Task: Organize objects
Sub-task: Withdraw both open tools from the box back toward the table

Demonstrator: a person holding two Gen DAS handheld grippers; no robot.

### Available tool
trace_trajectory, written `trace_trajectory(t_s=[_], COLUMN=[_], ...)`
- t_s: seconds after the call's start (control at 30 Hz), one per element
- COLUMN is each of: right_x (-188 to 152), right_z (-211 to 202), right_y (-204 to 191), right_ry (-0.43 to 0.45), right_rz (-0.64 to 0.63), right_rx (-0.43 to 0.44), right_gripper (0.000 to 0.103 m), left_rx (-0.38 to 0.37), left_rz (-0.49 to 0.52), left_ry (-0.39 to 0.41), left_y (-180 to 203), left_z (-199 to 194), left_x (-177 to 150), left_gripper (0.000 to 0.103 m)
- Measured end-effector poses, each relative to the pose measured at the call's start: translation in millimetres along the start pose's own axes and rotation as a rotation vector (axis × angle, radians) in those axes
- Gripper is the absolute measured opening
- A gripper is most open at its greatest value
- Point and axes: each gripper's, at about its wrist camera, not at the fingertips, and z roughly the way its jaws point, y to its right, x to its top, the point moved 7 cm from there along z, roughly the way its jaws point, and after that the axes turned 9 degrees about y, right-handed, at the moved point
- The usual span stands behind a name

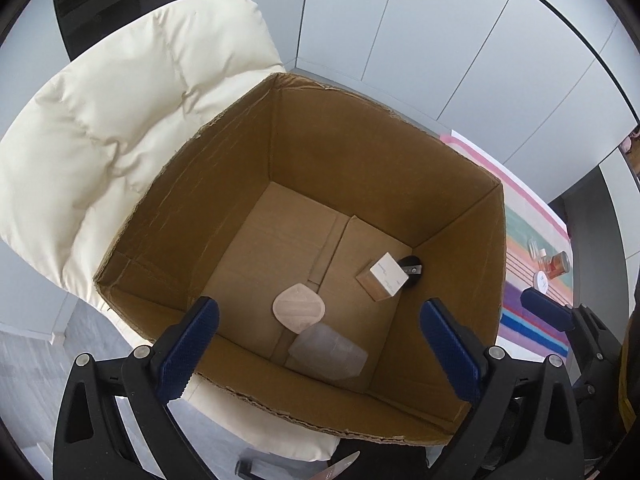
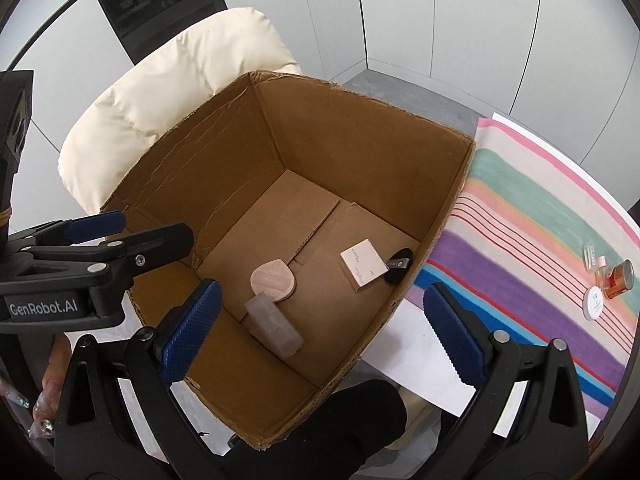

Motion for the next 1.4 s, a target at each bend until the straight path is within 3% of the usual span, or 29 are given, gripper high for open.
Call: trace_trajectory(t_s=[0.57,1.07,1.4], right_x=[-13,-42,-59], right_z=[-21,-79,-121], right_y=[2,-7,-19], right_ry=[-0.032,-0.008,0.034], right_rz=[0.027,0.031,0.037], right_rx=[-0.016,-0.002,-0.014], right_gripper=[0.102,0.102,0.102], left_rx=[0.033,0.071,0.057], left_rz=[0.055,0.084,0.095], left_ry=[0.01,0.055,0.076], left_y=[6,2,7], left_z=[-29,-94,-134], left_x=[-12,-48,-82], left_gripper=[0.101,0.101,0.101])
